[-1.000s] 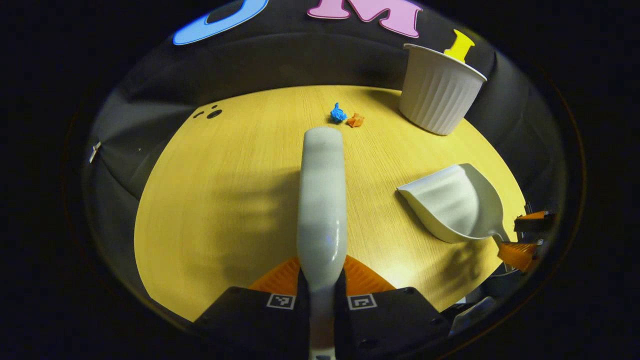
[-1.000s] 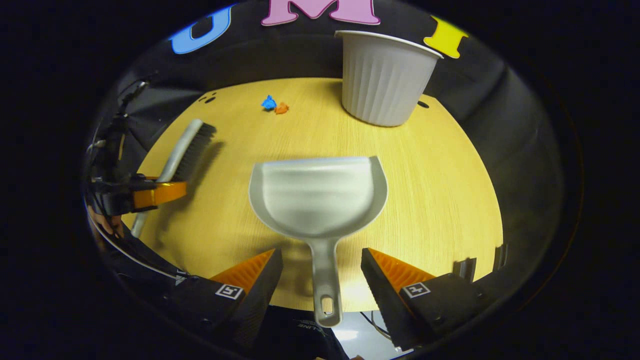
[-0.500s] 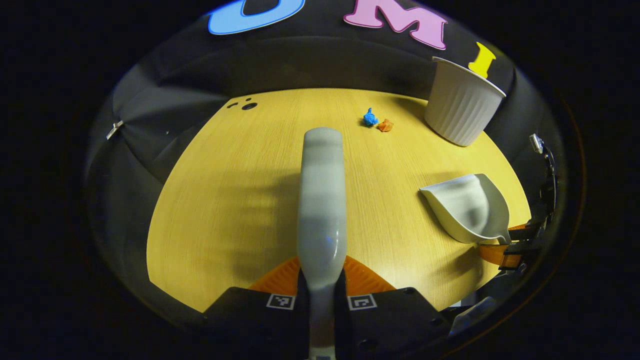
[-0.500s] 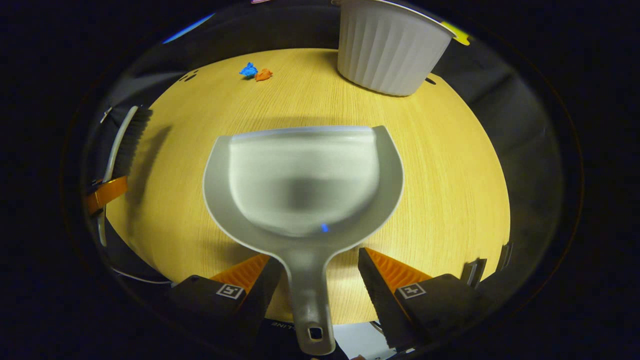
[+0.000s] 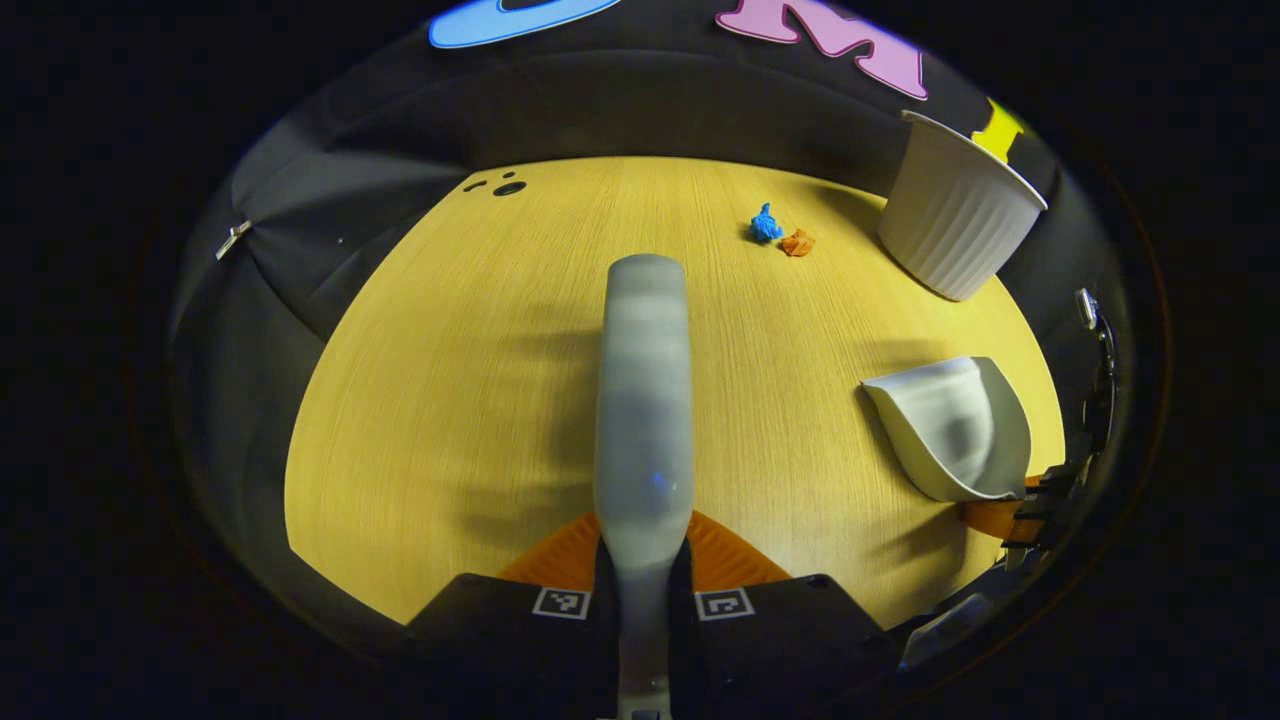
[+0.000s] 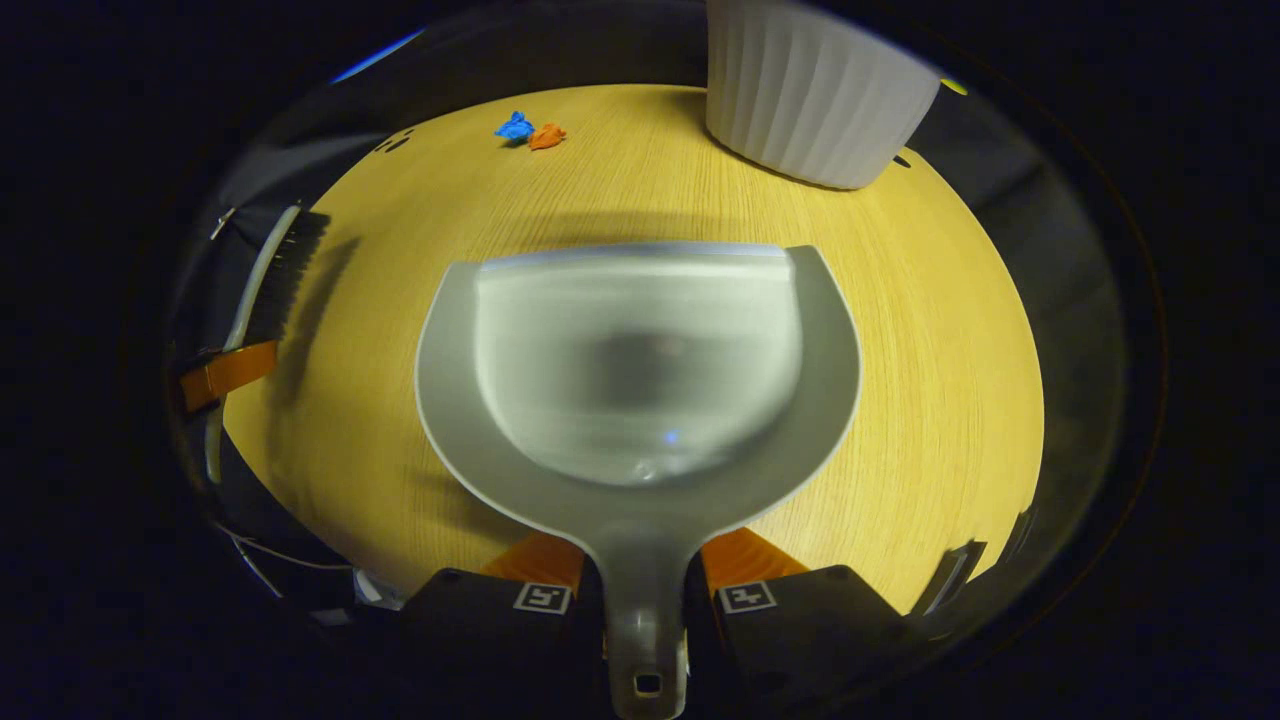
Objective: Pick up the small broom and dustpan from the desktop, sweep the trash into the dustpan with the broom, and then empty the trash into the garbage bin.
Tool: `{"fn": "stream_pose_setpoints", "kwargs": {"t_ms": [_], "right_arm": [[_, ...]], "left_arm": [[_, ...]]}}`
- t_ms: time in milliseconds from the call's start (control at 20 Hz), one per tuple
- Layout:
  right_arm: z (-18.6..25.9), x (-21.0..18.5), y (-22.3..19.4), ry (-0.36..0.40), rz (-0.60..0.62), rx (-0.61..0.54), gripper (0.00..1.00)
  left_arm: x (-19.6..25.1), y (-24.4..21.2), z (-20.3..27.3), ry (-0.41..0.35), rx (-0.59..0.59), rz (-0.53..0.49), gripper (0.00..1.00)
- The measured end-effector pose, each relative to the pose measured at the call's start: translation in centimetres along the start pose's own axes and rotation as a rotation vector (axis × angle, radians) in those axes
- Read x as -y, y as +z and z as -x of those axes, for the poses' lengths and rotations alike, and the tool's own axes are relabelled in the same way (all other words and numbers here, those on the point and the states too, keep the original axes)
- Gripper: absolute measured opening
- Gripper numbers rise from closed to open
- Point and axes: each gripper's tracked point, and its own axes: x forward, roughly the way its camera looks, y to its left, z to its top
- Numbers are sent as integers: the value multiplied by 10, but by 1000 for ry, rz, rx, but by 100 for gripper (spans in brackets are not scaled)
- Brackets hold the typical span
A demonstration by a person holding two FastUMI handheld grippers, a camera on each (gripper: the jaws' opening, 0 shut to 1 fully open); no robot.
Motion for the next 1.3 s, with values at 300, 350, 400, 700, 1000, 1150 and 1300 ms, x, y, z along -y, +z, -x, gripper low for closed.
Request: {"fn": "stream_pose_setpoints", "kwargs": {"t_ms": [300,350,400,700,1000,1150,1300], "right_arm": [[0,9,3,57,67,-28,34],[0,13,3,57,87,-29,34],[1,16,3,62,98,-27,33],[3,35,10,80,172,-35,33],[1,49,23,87,192,-35,33],[-4,52,30,91,205,-33,33],[-3,53,29,96,212,-32,36]], "left_arm": [[-5,42,-26,6,-17,-41,24],[-6,52,-32,6,-18,-55,24],[-7,64,-37,5,-15,-67,24],[-9,140,-78,8,-8,-179,24],[7,200,-130,17,-15,-382,24],[29,214,-145,-21,-29,-532,24],[51,221,-155,-65,-41,-644,26]]}}
